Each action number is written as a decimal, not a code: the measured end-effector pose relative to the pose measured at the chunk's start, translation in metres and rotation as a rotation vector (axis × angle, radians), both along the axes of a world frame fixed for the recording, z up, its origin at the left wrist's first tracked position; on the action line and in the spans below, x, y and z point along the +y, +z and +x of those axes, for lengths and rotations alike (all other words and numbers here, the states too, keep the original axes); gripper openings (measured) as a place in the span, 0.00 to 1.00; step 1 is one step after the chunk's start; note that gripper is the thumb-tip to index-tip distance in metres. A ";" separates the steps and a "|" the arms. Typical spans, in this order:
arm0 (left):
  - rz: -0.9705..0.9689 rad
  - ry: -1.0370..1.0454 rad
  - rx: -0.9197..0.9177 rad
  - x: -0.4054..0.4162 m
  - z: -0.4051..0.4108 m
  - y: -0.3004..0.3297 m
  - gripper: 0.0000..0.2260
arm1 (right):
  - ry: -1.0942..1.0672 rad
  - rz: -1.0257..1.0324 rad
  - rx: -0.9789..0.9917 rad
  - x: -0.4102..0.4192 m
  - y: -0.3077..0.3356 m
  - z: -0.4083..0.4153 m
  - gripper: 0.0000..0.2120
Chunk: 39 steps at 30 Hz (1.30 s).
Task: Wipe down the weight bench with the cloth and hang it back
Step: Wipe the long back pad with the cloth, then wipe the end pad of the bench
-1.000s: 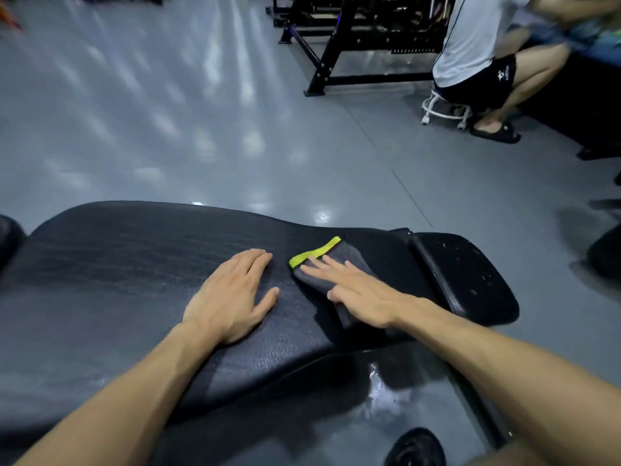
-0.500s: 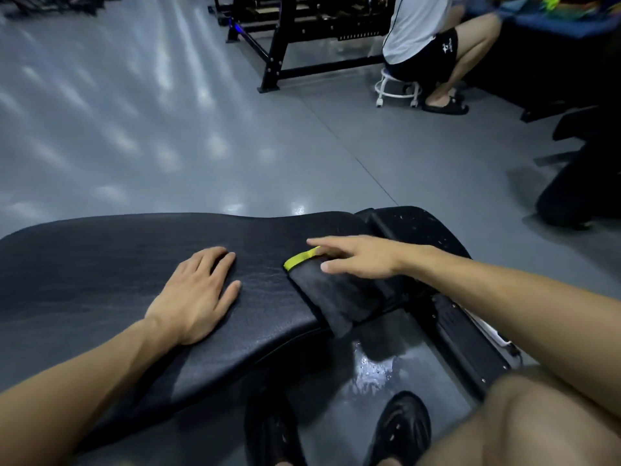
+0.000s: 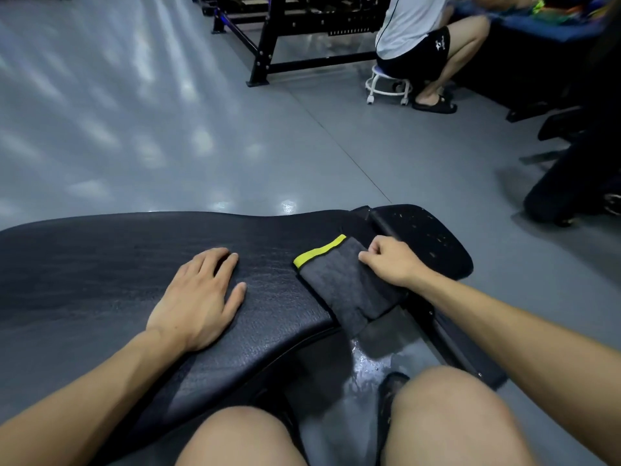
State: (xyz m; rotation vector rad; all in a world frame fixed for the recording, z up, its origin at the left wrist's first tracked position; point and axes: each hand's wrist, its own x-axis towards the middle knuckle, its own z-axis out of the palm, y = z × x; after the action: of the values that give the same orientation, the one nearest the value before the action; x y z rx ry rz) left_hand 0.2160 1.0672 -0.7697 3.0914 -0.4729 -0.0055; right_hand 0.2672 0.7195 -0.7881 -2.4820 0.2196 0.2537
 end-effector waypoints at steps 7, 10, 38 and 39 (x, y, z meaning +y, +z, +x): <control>0.017 0.011 0.008 -0.003 0.000 0.002 0.32 | -0.022 0.016 0.110 -0.005 -0.008 -0.003 0.26; 0.061 0.000 0.025 -0.008 -0.001 0.008 0.34 | 0.080 -0.089 -0.220 0.001 -0.005 -0.019 0.29; -0.068 -0.310 0.082 -0.168 0.091 -0.020 0.21 | -0.808 0.626 -0.422 -0.175 -0.019 -0.078 0.37; -0.060 -0.311 0.081 -0.170 0.092 -0.023 0.23 | -0.779 0.544 -0.397 -0.173 -0.026 -0.071 0.37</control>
State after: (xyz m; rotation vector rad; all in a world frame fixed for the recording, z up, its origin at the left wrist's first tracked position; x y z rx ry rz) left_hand 0.3081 0.8972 -0.7930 2.9117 -0.9243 -0.1161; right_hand 0.1966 0.5465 -0.8141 -1.7022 0.7955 -0.4461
